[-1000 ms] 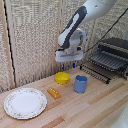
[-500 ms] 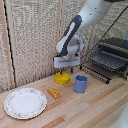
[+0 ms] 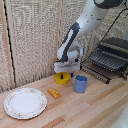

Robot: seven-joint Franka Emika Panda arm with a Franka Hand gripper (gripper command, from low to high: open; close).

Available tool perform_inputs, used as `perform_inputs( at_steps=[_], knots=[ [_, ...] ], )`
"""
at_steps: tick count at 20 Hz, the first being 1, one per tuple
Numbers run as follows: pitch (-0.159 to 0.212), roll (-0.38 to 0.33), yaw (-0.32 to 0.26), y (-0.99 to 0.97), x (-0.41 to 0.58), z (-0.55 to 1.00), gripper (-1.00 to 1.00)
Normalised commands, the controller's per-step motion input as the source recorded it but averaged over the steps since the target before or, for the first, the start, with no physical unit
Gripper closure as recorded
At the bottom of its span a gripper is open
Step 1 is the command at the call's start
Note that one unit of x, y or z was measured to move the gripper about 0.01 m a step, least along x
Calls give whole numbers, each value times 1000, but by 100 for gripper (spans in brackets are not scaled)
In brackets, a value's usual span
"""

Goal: Please reach out your grabber to the yellow dish. Tenderly grip the yellow dish using your grabber. Set the yellow dish on the baking sheet. Posit your grabber on the rim of the baking sheet carrying the yellow dish. Mindfully slide the baking sheet with the yellow dish into the oven. Let go of your grabber's hold on the baking sheet's edge when it is entirely in the oven.

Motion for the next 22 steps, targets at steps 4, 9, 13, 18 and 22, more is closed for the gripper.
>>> perform_inputs(
  at_steps=[4, 9, 13, 18, 22],
  knots=[
    [39, -32, 7, 117, 200, -2, 100],
    [0, -22, 3, 142, 94, 0, 100],
    [0, 0, -83, 20, 81, 31, 100],
    [13, 0, -90, -137, 232, 338, 100],
    [51, 0, -92, -325, 255, 694, 100]
  ],
)
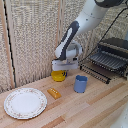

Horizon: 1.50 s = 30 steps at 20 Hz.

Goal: Please reach out your grabber to the yellow dish. Tenderly grip the yellow dish using your grabber. Set the yellow dish on the baking sheet. Posit your grabber on the rim of the baking sheet carrying the yellow dish. Mindfully slide the baking sheet with the yellow dish into the oven. Let go of your grabber's hold on the baking sheet's edge when it is entirely in the oven.

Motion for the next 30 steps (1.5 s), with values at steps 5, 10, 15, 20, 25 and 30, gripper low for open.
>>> perform_inputs(
  at_steps=[5, 10, 15, 20, 25, 30],
  knots=[
    [79, 0, -118, -386, 261, 909, 100],
    [58, 0, -148, -419, 282, 883, 100],
    [68, 0, -182, -473, 243, 827, 100],
    [95, 0, -198, -574, 165, 830, 100],
    [93, 12, -185, -631, 34, 791, 100],
    [19, 11, -208, -591, -5, 529, 100]
  ],
)
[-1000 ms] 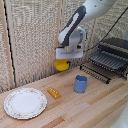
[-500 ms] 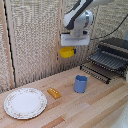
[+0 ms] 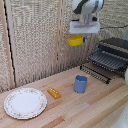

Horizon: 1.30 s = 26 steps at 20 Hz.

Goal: Please reach out your grabber to the yellow dish. Tenderly grip the yellow dish using your grabber. Set the yellow dish on the baking sheet. Posit your grabber on the rim of the baking sheet carrying the yellow dish. Mindfully slide the baking sheet with the yellow dish into the oven. Let go of your grabber's hold on the baking sheet's edge when it is entirely in the oven.

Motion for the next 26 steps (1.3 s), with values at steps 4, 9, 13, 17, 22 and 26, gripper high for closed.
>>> perform_inputs(
  at_steps=[4, 9, 13, 17, 22, 26],
  knots=[
    [-8, 0, -261, -466, -47, 294, 100],
    [-3, 0, -286, -408, -218, 106, 100],
    [0, 0, -262, -449, -413, 0, 100],
    [0, 0, -237, -494, -497, 0, 100],
    [0, 0, -228, -495, -539, -38, 100],
    [2, -2, -182, -400, -269, -214, 100]
  ],
)
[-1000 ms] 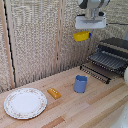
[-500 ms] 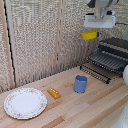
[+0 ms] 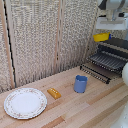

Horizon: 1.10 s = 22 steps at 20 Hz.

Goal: Please reach out your grabber to the yellow dish. Tenderly grip the yellow dish using your grabber. Set the yellow dish on the baking sheet. Posit your grabber on the rim of the baking sheet carrying the yellow dish. Mindfully slide the baking sheet with the yellow dish into the oven. Let go of your grabber's hold on the baking sheet's edge when it is entirely in the oven.

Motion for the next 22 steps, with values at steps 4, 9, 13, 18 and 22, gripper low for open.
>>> perform_inputs(
  at_steps=[4, 9, 13, 18, 22],
  knots=[
    [8, -5, -115, -314, -79, -309, 100],
    [17, -25, -39, -63, 0, -360, 100],
    [16, -41, -8, 36, -41, -276, 100],
    [5, 3, -86, -247, 19, -123, 100],
    [0, 0, -9, -230, 59, -158, 100]
  ],
)
